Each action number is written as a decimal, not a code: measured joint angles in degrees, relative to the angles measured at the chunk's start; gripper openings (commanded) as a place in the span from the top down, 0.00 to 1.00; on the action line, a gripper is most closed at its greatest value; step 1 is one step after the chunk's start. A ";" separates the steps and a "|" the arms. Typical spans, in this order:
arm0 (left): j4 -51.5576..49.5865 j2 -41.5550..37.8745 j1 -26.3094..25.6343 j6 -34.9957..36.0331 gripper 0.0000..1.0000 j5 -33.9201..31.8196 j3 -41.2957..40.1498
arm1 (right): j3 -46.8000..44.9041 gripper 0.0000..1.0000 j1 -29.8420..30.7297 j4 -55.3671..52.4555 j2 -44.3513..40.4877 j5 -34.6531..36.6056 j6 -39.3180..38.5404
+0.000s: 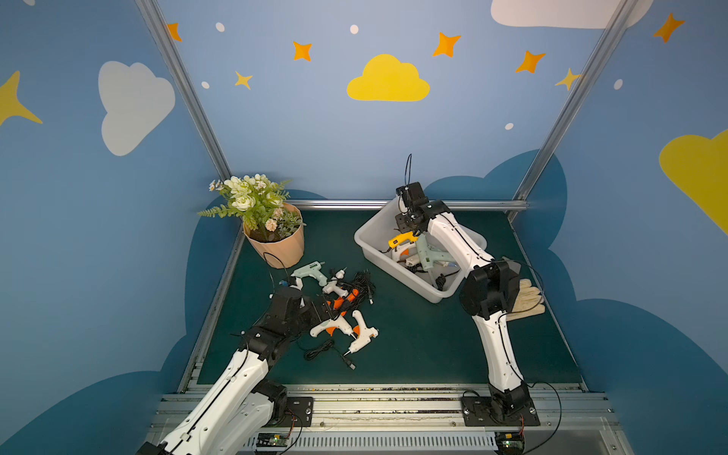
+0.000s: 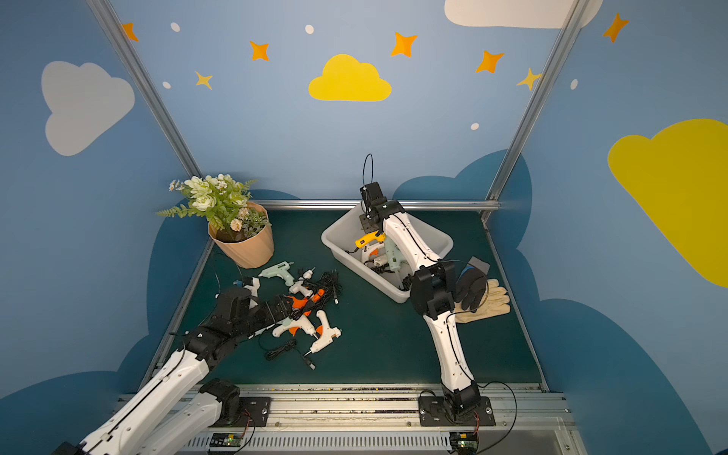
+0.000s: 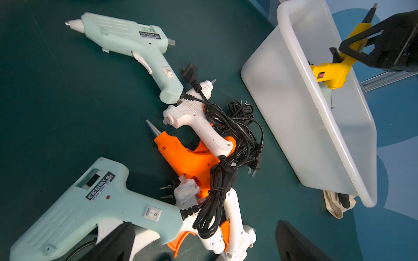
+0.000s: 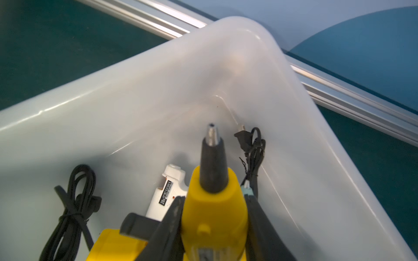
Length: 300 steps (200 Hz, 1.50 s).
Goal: Put the hot melt glue gun into the storage box
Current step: Place the hot melt adhesive gun in the storage box.
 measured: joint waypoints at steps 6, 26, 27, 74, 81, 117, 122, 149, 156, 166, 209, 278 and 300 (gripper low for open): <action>-0.11 -0.09 0.00 0.00 0.00 -0.17 0.00 | 0.42 0.85 0.26 0.02 0.57 -0.22 -0.57; -0.79 -0.55 0.00 -0.09 0.00 -0.96 0.00 | 2.21 0.82 0.52 -0.44 2.34 -0.85 -1.88; -0.81 -0.59 0.00 -0.11 0.00 -1.01 0.00 | 2.34 0.82 0.52 -0.48 2.51 -0.94 -1.92; -3.37 -2.99 0.13 -0.90 0.00 -4.66 0.00 | 4.66 0.71 -0.15 -1.81 6.25 -2.82 -1.92; -3.82 -3.30 0.22 -1.03 0.00 -5.20 0.00 | 4.66 0.70 -0.22 -2.08 6.71 -3.21 -1.64; -6.01 -3.96 0.90 -1.62 0.00 -7.21 0.00 | 4.66 0.62 -0.90 -3.19 8.61 -5.20 -0.17; -6.27 -3.98 1.03 -1.70 0.00 -7.30 0.00 | 4.66 0.62 -1.03 -3.28 8.72 -5.55 0.15; -7.26 -4.04 1.44 -1.77 0.00 -7.52 0.00 | 4.66 0.53 -1.81 -3.96 8.74 -7.23 1.68; -7.41 -4.09 1.53 -1.77 0.00 -7.52 0.00 | 4.66 0.47 -2.01 -4.22 8.74 -7.72 2.16; -7.54 -4.11 1.70 -1.75 0.00 -7.48 0.00 | 4.66 0.39 -2.23 -4.72 8.74 -8.41 2.56; -8.04 -4.13 2.54 -1.79 0.00 -6.99 0.00 | 4.48 0.26 -2.21 -6.58 7.96 -11.32 4.26; -10.93 -4.70 2.97 -3.06 0.00 -6.97 0.00 | -6.43 0.02 -1.62 -6.67 -10.01 -13.70 8.55; -11.17 -4.22 3.13 -3.89 0.02 -6.78 0.00 | -13.49 0.02 -1.55 -5.29 -17.77 -14.49 11.08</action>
